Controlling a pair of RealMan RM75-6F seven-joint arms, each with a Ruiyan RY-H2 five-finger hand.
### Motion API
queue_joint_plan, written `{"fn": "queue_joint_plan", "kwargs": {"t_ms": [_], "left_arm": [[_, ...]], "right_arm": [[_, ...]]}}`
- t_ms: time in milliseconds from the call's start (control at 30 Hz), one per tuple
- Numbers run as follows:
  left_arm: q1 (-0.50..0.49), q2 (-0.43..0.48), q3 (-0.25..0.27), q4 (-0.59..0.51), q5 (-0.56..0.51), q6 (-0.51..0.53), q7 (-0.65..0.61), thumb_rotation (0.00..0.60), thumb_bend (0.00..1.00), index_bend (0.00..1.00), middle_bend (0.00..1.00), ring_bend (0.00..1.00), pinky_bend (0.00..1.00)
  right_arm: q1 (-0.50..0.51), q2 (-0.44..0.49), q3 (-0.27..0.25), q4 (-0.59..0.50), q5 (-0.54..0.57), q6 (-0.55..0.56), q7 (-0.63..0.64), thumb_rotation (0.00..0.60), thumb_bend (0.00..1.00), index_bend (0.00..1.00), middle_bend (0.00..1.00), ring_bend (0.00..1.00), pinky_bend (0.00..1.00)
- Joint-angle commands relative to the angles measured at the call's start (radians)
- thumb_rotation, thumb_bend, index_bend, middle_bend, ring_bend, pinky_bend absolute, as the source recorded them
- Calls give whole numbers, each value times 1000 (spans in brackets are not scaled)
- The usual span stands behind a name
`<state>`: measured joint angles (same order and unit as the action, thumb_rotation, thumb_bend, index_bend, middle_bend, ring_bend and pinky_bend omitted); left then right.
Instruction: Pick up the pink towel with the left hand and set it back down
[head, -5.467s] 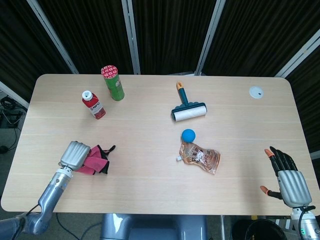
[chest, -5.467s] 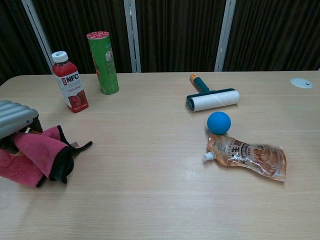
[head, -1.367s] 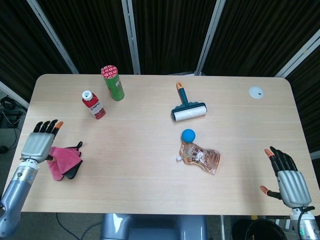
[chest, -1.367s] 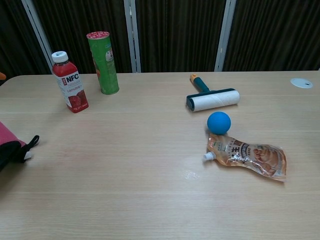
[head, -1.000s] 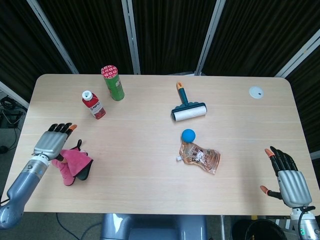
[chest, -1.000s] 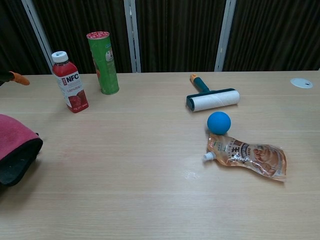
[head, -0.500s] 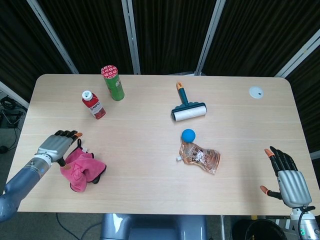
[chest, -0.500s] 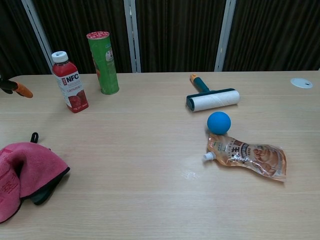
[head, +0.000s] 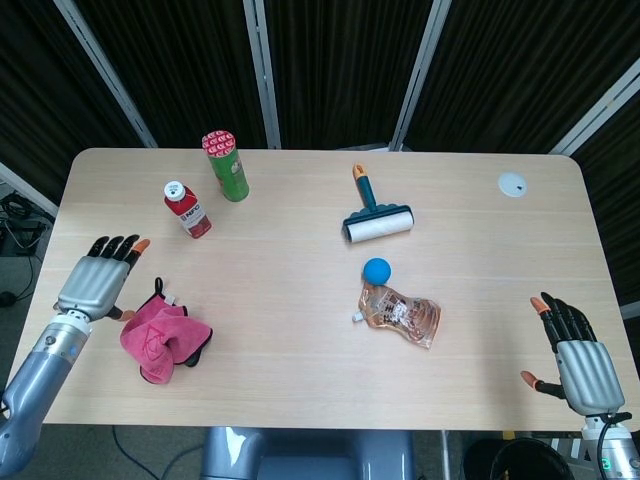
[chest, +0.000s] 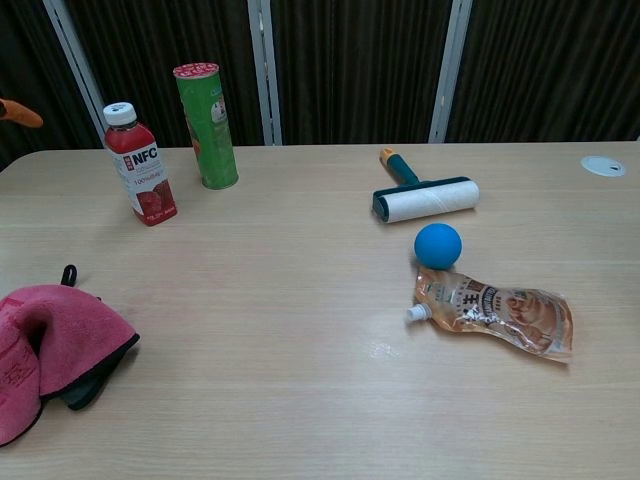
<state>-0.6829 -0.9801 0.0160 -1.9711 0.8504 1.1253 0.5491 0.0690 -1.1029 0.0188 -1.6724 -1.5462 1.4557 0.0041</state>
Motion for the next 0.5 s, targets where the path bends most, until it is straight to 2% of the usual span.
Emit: {"fn": "queue_joint_plan", "kwargs": {"t_ms": [33, 233, 500], "left_arm": [[240, -157, 63, 124, 352, 312, -210, 600, 0, 0, 0, 0, 0], [342, -196, 124, 225, 496, 410, -249, 600, 0, 0, 0, 0, 0], [451, -216, 162, 335, 633, 532, -291, 600, 0, 0, 0, 0, 0]], "right_arm": [[-1, -1, 0, 0, -3, 4, -4, 600, 60, 0, 0, 0, 82], [-1, -8, 5, 3, -6, 13, -17, 600, 59, 0, 0, 0, 82], [-3, -14, 6, 16, -14, 25, -20, 600, 59, 0, 0, 0, 82]]}}
